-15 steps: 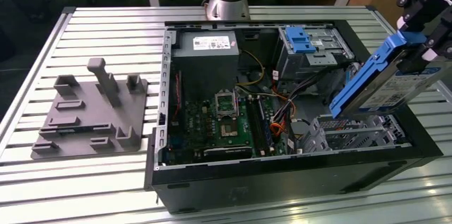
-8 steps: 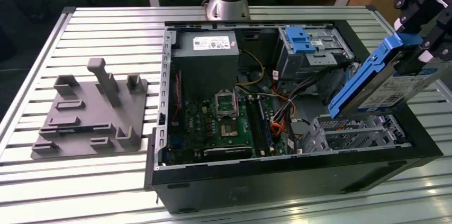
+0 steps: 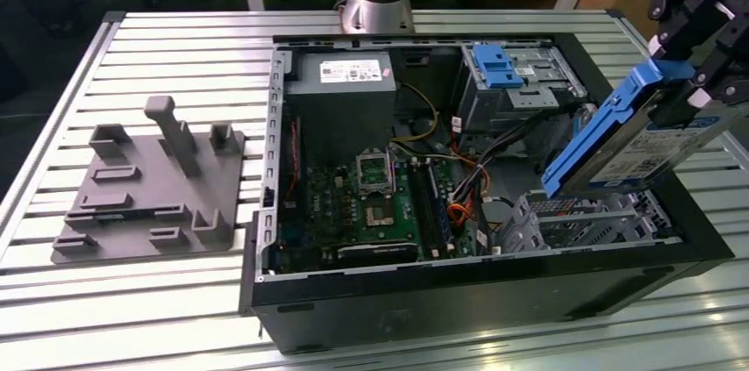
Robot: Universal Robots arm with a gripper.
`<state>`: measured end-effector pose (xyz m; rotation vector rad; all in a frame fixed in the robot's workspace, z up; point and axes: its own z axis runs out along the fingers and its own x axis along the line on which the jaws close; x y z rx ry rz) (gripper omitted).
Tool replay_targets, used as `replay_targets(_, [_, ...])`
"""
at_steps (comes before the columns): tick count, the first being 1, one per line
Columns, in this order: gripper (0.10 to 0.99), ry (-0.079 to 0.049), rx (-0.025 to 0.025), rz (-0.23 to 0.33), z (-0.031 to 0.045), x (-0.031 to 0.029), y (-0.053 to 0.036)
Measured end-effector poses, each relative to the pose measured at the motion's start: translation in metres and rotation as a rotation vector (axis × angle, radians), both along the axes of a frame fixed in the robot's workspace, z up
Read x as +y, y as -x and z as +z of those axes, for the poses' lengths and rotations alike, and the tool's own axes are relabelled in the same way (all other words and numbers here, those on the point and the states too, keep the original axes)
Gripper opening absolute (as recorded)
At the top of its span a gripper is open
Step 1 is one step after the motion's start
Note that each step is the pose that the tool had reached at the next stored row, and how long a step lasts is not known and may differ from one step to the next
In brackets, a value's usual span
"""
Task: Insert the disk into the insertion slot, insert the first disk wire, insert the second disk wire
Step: 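Insert the disk into the insertion slot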
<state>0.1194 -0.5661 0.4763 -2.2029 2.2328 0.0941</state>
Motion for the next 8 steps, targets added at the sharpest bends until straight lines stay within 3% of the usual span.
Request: replay_targets(8, [0.365, 0.0, 0.0, 0.001, -0.0053, 0.0016, 0.0])
